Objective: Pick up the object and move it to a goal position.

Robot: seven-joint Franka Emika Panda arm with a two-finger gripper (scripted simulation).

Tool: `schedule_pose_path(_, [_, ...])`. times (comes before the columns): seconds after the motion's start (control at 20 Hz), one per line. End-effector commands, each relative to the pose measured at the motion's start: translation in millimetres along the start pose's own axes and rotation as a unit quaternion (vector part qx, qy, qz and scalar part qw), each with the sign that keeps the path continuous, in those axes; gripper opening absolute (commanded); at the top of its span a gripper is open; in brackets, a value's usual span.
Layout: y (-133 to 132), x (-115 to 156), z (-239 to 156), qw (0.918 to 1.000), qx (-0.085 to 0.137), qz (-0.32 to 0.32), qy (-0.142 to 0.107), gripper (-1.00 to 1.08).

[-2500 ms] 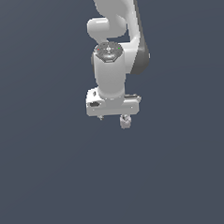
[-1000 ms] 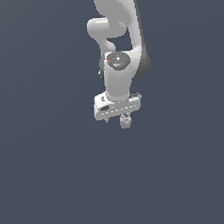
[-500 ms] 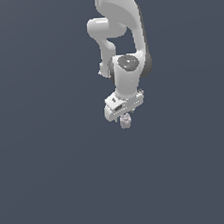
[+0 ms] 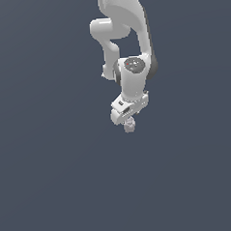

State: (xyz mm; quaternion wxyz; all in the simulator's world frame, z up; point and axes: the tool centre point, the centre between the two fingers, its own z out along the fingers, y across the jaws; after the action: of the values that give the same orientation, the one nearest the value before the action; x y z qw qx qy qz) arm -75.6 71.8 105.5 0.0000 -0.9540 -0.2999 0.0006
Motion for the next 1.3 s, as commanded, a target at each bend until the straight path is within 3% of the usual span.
schedule_pose_path(0.0, [0.2, -0.1, 1.2, 1.0, 0.0, 0.0, 0.0, 1.0])
schedule_pose_path(0.8, [-0.8, -0.6, 50.4, 1.0, 0.0, -0.003, 0.001, 1.0])
schedule_pose_path(0.85, [-0.8, -0.6, 50.4, 1.0, 0.0, -0.003, 0.001, -1.0])
schedule_pose_path(1.25, [-0.8, -0.6, 50.4, 1.0, 0.0, -0.003, 0.001, -1.0])
